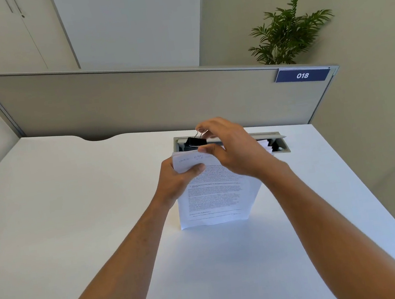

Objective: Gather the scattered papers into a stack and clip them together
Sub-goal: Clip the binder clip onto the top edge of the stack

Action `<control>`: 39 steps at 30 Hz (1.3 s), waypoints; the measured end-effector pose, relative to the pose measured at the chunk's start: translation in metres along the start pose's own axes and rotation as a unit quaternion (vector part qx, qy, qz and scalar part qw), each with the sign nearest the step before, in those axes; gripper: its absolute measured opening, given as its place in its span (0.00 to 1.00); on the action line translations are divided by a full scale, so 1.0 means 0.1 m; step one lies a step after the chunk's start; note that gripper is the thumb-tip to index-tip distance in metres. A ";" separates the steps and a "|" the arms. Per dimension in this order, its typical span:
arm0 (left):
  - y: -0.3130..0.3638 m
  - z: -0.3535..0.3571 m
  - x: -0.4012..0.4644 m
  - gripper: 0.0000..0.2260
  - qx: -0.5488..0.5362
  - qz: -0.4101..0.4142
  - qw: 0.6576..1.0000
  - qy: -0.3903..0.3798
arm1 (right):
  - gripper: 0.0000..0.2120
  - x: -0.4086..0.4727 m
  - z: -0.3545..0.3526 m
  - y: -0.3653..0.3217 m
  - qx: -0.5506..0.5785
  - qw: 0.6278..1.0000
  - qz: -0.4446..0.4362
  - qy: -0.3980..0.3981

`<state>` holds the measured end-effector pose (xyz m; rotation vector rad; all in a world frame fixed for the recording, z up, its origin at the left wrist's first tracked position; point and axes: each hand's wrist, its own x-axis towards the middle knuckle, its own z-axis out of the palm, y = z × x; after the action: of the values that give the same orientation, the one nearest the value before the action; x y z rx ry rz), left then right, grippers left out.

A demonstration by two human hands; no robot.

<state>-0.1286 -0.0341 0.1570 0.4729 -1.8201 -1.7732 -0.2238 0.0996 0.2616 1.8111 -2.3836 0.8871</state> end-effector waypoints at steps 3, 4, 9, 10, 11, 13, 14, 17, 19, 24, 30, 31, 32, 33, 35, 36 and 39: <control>0.03 0.00 0.02 0.12 0.001 0.012 1.000 -0.004 | 0.16 0.14 -0.02 -0.04 -0.035 0.999 0.004 -0.040; 0.03 0.00 0.02 0.12 0.003 0.014 1.000 -0.006 | 0.16 0.17 -0.02 -0.05 -0.052 0.997 0.001 -0.048; 0.04 -0.01 0.05 0.10 -0.002 0.004 1.000 -0.008 | 0.15 0.27 -0.01 -0.15 -0.103 0.992 -0.004 -0.073; 0.04 -0.01 0.05 0.09 -0.001 0.001 1.000 -0.008 | 0.15 0.28 -0.01 -0.18 -0.110 0.991 -0.007 -0.072; 0.04 -0.01 0.06 0.08 0.000 -0.001 1.000 -0.008 | 0.14 0.29 -0.01 -0.20 -0.120 0.990 -0.013 -0.070; 0.03 -0.01 0.06 0.08 0.002 -0.003 1.000 -0.007 | 0.14 0.30 -0.01 -0.23 -0.144 0.987 -0.021 -0.064; 0.02 -0.01 0.06 0.08 0.004 -0.004 1.000 -0.007 | 0.14 0.31 -0.01 -0.23 -0.156 0.986 -0.023 -0.062; 0.02 -0.01 0.06 0.08 0.009 0.001 1.000 -0.006 | 0.16 0.31 -0.01 -0.22 -0.176 0.982 -0.022 -0.057; 0.03 -0.01 0.07 0.08 0.008 0.001 1.000 -0.004 | 0.16 0.30 -0.03 -0.22 -0.178 0.983 -0.016 -0.049; 0.04 0.00 0.07 0.07 0.014 0.002 1.000 -0.004 | 0.15 0.30 -0.02 -0.23 -0.200 0.979 -0.023 -0.044; 0.06 -0.01 0.05 0.05 0.017 0.001 1.000 -0.009 | 0.13 0.33 0.01 -0.29 -0.237 0.969 -0.046 -0.049; 0.08 -0.01 0.05 0.04 0.018 0.003 1.000 -0.012 | 0.12 0.33 0.02 -0.31 -0.245 0.967 -0.052 -0.051; 0.09 0.00 0.04 0.05 0.022 0.007 1.000 -0.014 | 0.11 0.34 0.03 -0.32 -0.254 0.964 -0.058 -0.054; 0.09 0.00 0.04 0.06 0.024 0.012 1.000 -0.016 | 0.11 0.34 0.03 -0.33 -0.263 0.961 -0.062 -0.058; 0.10 0.00 0.04 0.06 0.022 0.014 1.000 -0.015 | 0.10 0.35 0.04 -0.34 -0.271 0.959 -0.065 -0.058; 0.10 0.00 0.04 0.05 0.020 0.013 1.000 -0.015 | 0.10 0.36 0.03 -0.34 -0.271 0.959 -0.063 -0.058; 0.08 -0.01 0.04 0.04 0.027 0.013 0.999 -0.014 | 0.10 0.39 0.00 -0.33 -0.275 0.957 -0.060 -0.061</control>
<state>-0.1301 -0.0363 0.1659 0.4464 -1.8882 -1.7259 -0.2070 0.0597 0.2895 1.7803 -2.2386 0.0749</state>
